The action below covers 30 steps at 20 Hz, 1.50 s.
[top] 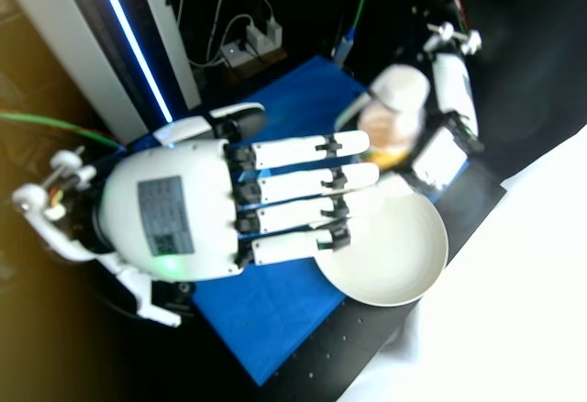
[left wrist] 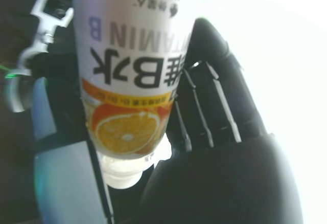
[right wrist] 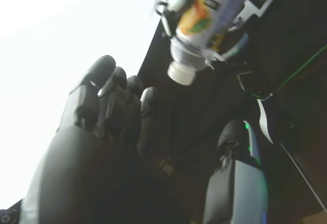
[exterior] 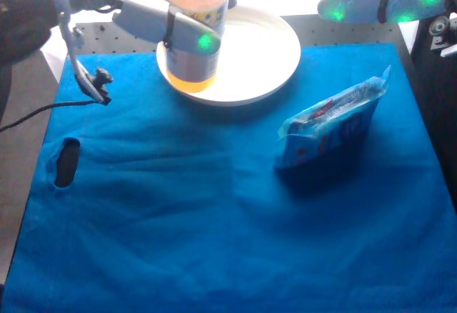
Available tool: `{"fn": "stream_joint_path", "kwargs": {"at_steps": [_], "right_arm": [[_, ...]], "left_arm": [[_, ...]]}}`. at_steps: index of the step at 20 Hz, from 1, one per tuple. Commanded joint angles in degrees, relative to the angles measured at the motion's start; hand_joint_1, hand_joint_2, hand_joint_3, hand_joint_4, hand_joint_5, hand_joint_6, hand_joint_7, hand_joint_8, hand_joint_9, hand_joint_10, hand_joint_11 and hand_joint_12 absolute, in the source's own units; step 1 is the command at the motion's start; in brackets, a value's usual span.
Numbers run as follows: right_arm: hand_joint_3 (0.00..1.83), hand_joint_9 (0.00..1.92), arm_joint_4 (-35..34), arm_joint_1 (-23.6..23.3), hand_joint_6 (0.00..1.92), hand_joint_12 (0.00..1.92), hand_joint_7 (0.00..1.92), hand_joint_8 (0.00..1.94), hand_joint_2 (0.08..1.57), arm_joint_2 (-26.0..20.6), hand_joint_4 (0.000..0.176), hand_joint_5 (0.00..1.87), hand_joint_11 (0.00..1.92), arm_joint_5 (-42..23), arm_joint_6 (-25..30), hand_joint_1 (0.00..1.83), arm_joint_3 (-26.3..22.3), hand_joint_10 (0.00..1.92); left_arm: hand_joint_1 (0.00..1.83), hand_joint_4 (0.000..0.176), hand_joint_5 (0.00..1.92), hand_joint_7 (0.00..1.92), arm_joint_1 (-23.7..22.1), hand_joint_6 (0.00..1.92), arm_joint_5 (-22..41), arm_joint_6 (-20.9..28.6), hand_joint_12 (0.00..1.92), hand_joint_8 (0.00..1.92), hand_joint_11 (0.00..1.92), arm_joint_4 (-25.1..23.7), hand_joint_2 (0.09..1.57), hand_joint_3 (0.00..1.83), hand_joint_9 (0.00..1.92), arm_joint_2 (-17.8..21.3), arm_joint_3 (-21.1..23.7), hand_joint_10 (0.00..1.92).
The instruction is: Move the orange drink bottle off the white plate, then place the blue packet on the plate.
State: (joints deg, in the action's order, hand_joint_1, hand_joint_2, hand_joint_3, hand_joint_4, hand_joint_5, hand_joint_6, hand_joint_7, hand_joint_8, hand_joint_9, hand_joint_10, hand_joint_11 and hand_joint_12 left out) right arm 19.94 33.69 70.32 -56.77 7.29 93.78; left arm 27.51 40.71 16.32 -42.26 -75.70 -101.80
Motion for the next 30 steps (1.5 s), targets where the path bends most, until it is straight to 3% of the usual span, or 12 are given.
{"fn": "stream_joint_path", "kwargs": {"at_steps": [1,4,9,10,15,16,19,21,26,27,29,30], "right_arm": [[0.00,0.30,-3.29,-1.04,0.00,0.87,0.39,0.00,0.91,0.07,0.017,0.46,0.00,-6.25,0.32,0.75,0.02,0.00],[0.00,0.29,-3.31,-1.01,0.00,0.93,0.39,0.00,0.90,0.11,0.020,0.45,0.00,-6.25,0.32,0.75,-0.02,0.00],[0.00,0.30,-3.44,-0.81,0.00,0.79,0.37,0.00,0.92,0.15,0.000,0.44,0.00,-6.25,0.32,0.82,-0.14,0.00],[0.00,0.30,-3.48,-0.71,0.00,0.80,0.37,0.00,0.92,0.15,0.000,0.44,0.00,-6.25,0.32,0.84,-0.17,0.00],[0.00,0.32,-3.71,-0.47,0.00,0.76,0.37,0.00,0.91,0.32,0.000,0.44,0.00,-6.25,0.32,0.84,-0.18,0.01],[0.00,0.32,-3.84,-0.31,0.00,0.80,0.36,0.00,0.90,0.37,0.000,0.44,0.00,-6.25,0.32,0.83,-0.19,0.00],[0.00,0.32,-3.84,-0.19,0.00,0.78,0.36,0.00,0.89,0.52,0.001,0.44,0.00,-6.25,0.32,0.84,-0.17,0.00],[0.00,0.31,-3.95,-0.18,0.00,0.78,0.36,0.00,0.89,0.62,0.010,0.43,0.00,-6.25,0.32,0.84,-0.14,0.00],[0.00,0.28,-4.00,-0.18,0.00,0.77,0.34,0.00,0.90,0.72,0.010,0.39,0.00,-6.25,0.32,0.84,-0.13,0.00],[0.00,0.29,-4.00,-0.18,0.00,0.80,0.34,0.00,0.90,0.74,0.000,0.40,0.00,-6.25,0.32,0.85,-0.13,0.00],[0.00,0.29,-4.01,-0.17,0.00,0.78,0.34,0.00,0.91,0.81,0.001,0.40,0.00,-6.25,0.32,0.86,-0.11,0.00],[0.00,0.30,-4.04,-0.17,0.00,0.78,0.35,0.00,0.91,0.85,0.000,0.40,0.00,-6.25,0.32,0.86,-0.10,0.00]], "left_arm": [[1.25,0.000,1.02,0.91,-0.65,0.67,8.23,1.31,1.77,1.32,0.39,4.30,1.13,0.00,0.69,1.01,0.67,1.24],[1.20,0.000,1.04,0.88,1.00,0.75,11.75,1.53,1.56,1.18,0.39,4.19,1.12,0.00,0.70,5.12,5.30,0.94],[1.25,0.000,0.93,0.91,2.64,0.82,15.92,0.01,1.47,1.34,0.68,4.70,1.15,0.00,0.85,9.45,10.98,1.11],[1.25,0.000,1.00,1.03,3.16,0.77,16.56,-0.54,1.36,1.10,0.72,5.24,1.10,0.00,0.95,9.93,11.79,0.83],[1.27,0.000,0.99,1.00,7.01,0.70,19.80,-4.58,1.57,1.20,0.60,10.29,1.11,0.00,0.89,12.08,15.20,1.12],[1.26,0.000,0.96,1.03,7.95,0.81,20.62,-5.40,1.36,1.11,0.65,11.37,1.11,0.00,0.97,12.14,15.90,0.85],[1.26,0.000,0.96,0.96,9.64,0.78,21.64,-6.87,1.62,1.27,0.51,13.21,1.13,0.00,0.82,12.17,16.82,1.22],[1.25,0.000,0.92,0.92,10.49,0.80,21.89,-7.05,1.81,1.36,0.70,13.66,1.15,0.00,0.89,11.97,17.06,1.44],[1.25,0.000,0.91,0.96,11.93,0.83,22.14,-7.11,1.72,1.29,0.74,13.82,1.15,0.00,0.94,10.67,17.16,1.36],[1.25,0.000,0.89,0.92,12.03,1.03,22.04,-7.11,1.79,1.19,0.80,13.76,1.15,0.00,0.94,10.53,17.16,1.47],[1.25,0.000,0.87,0.93,12.18,0.88,21.46,-7.12,1.73,1.33,0.89,13.30,1.16,0.00,0.97,10.20,17.13,1.45],[1.18,0.000,0.94,0.94,12.28,0.97,21.39,-7.13,1.88,1.43,1.10,13.26,1.13,0.00,1.06,10.06,17.11,1.76]]}}
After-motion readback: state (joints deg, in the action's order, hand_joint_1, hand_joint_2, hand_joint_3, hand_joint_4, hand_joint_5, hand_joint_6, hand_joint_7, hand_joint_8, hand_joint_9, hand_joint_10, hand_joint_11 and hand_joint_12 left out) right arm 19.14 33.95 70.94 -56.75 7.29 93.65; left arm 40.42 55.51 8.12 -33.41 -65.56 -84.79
